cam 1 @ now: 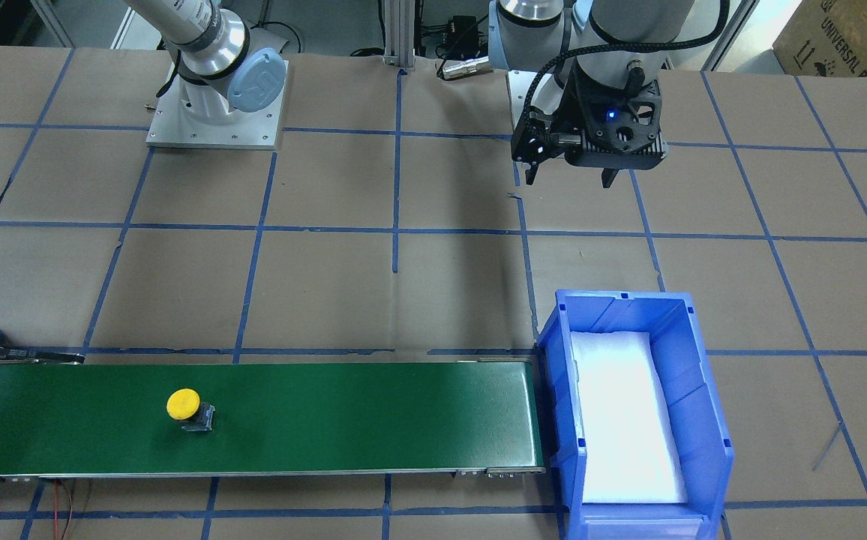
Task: Transport two buttons from left to right
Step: 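Lift the red button and drop it into the far blue bin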
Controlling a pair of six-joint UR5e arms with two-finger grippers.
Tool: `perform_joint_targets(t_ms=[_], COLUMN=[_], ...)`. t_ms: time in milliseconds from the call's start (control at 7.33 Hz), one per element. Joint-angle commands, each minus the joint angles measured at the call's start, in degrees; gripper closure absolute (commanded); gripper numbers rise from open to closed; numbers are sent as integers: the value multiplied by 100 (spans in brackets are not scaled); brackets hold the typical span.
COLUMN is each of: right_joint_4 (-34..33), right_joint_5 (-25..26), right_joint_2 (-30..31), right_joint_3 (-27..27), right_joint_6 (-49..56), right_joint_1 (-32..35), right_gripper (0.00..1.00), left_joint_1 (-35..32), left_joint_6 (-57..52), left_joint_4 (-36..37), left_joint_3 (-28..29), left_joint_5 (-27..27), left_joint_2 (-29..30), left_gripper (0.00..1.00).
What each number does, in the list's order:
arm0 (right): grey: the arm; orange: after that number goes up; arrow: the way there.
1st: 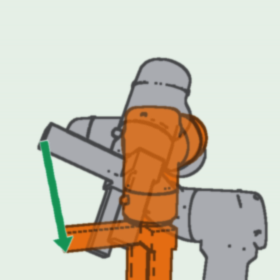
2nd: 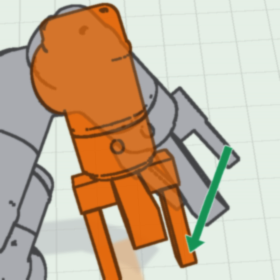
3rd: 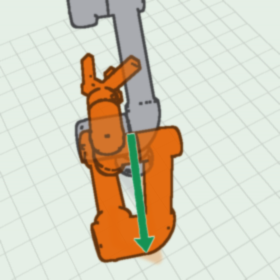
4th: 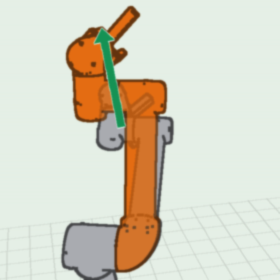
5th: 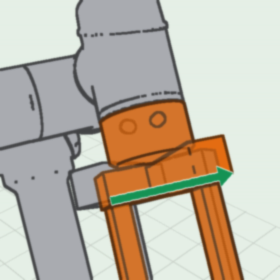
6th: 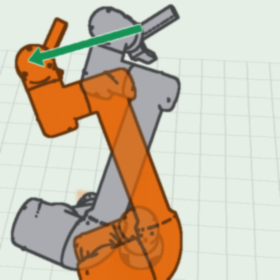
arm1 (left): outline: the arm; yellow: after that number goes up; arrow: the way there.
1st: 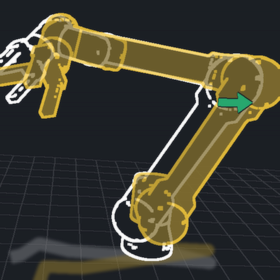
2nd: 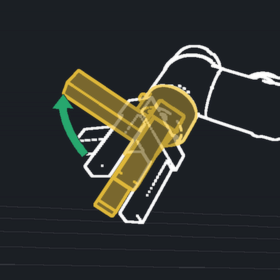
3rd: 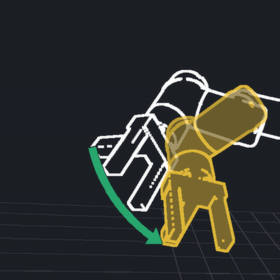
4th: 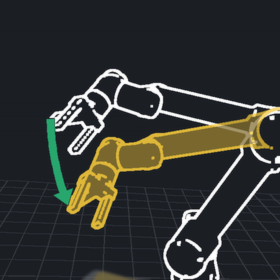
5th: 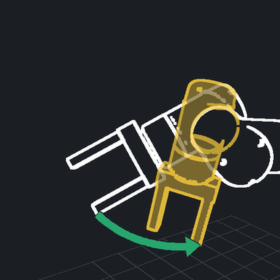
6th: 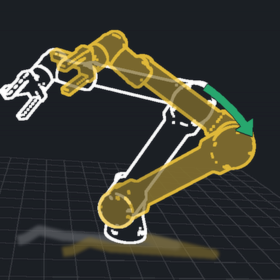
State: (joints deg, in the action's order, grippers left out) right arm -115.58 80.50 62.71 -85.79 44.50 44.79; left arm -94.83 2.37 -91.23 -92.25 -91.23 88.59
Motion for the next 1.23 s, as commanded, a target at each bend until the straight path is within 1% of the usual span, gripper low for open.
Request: perform_joint_targets(t_ms=[0, 137, 273, 410, 683, 819, 956, 1092], right_joint_4=[-8, -26, -26, -26, -26, -17, 61, 88], right_joint_5=[-7, -16, 10, 62, 80, 211, 430, 449], right_joint_2=[-205, -293, -259, -233, -163, 73, 475, 836], right_joint_3=[-17, -8, -8, -8, 10, 18, 10, -112], right_joint_6=[6, 14, 41, 76, 128, 111, 120, 33], right_joint_1=[-32, -32, -32, -32, -32, -32, -23, 55], right_gripper=[75, 70, 43, 1, 0, 0, 0, 0], left_joint_1=[0, 0, 0, -9, -9, 0, 0, 0], left_joint_6=[0, 0, 0, 0, 0, 0, 0, 0], left_joint_4=[0, 0, 0, 0, 0, 0, 0, 0], left_joint_3=[-73, -100, -100, -100, -100, -100, -100, -100], left_joint_5=[0, 0, 0, 0, 0, 0, 0, 0], left_joint_2=[-9, -18, -18, -18, -18, -18, -18, -18], left_gripper=[0, 0, 0, 0, 0, 0, 0, 0])
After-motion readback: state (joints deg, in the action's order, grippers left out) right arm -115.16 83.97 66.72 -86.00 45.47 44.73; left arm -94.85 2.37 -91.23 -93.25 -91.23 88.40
